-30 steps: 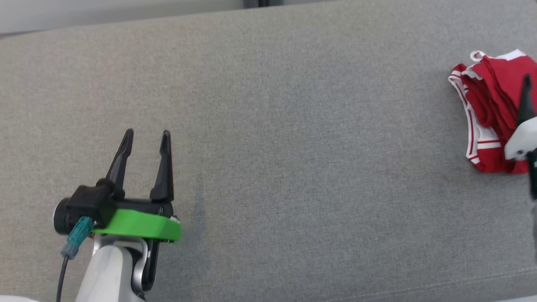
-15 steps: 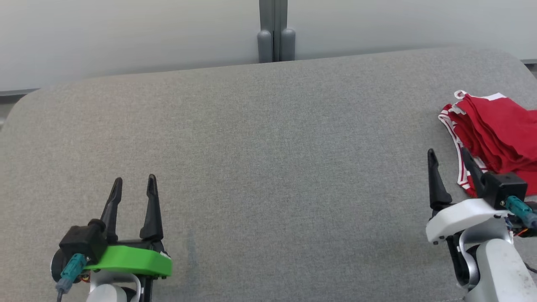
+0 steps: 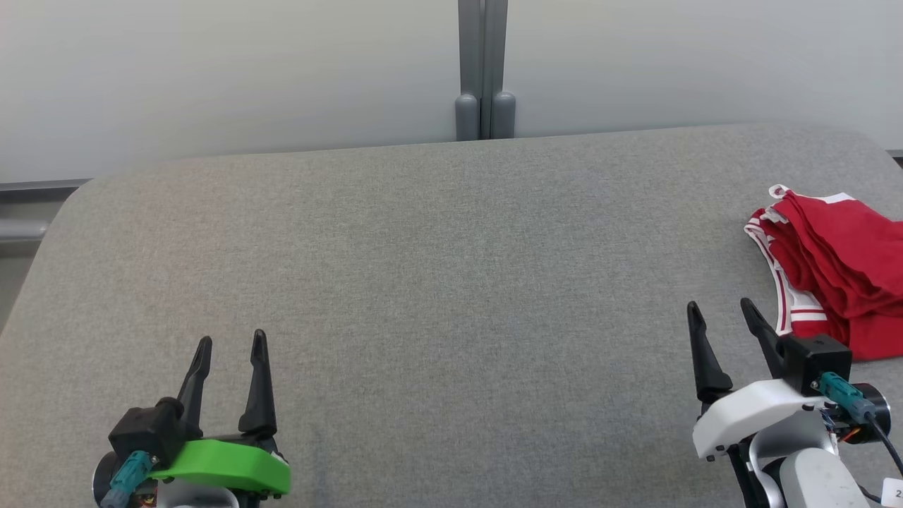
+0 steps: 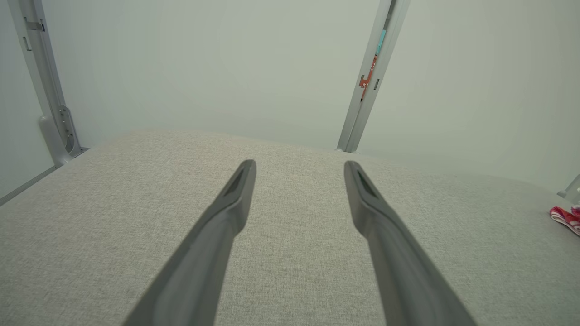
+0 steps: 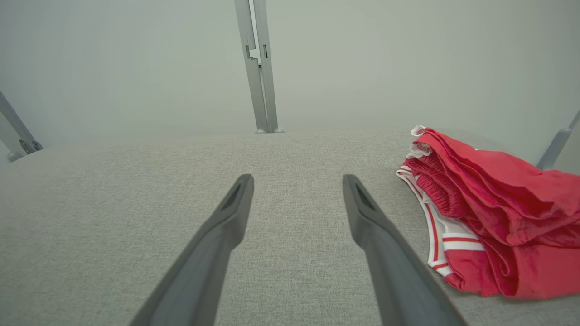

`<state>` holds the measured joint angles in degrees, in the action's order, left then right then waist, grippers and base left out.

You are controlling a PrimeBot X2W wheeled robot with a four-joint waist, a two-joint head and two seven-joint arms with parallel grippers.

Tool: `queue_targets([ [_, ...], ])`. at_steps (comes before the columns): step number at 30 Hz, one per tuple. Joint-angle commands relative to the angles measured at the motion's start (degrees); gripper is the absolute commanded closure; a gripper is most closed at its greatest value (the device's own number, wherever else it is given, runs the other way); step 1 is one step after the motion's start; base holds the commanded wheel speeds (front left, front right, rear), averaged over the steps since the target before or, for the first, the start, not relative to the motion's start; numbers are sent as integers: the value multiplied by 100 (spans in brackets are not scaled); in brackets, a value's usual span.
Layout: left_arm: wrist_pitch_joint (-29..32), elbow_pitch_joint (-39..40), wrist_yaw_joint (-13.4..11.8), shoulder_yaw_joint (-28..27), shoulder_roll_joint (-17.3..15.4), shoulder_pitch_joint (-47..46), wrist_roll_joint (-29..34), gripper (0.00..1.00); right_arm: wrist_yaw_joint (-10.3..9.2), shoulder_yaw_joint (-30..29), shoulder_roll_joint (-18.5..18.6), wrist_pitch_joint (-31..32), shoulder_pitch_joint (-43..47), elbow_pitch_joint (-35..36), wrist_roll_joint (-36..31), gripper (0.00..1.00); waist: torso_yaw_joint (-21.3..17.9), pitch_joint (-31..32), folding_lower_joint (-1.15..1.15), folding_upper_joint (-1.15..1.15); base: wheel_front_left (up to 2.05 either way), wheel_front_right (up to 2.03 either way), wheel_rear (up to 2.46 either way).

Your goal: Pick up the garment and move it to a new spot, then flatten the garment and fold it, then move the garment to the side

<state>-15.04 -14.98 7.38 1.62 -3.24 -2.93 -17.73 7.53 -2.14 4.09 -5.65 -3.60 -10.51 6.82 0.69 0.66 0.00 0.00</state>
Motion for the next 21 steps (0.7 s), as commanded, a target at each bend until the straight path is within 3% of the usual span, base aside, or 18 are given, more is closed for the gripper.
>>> queue_targets([
  [1, -15, -23, 12, -35, -17, 104, 18, 0, -10, 47, 24, 10, 71, 22, -16, 0, 6, 9, 0, 0, 0, 0, 0],
  [21, -15, -79, 12, 62, -43, 67, -144, 0, -10, 59, -38, 35, 119, 2, -114, 0, 138, -61, 0, 0, 0, 0, 0],
])
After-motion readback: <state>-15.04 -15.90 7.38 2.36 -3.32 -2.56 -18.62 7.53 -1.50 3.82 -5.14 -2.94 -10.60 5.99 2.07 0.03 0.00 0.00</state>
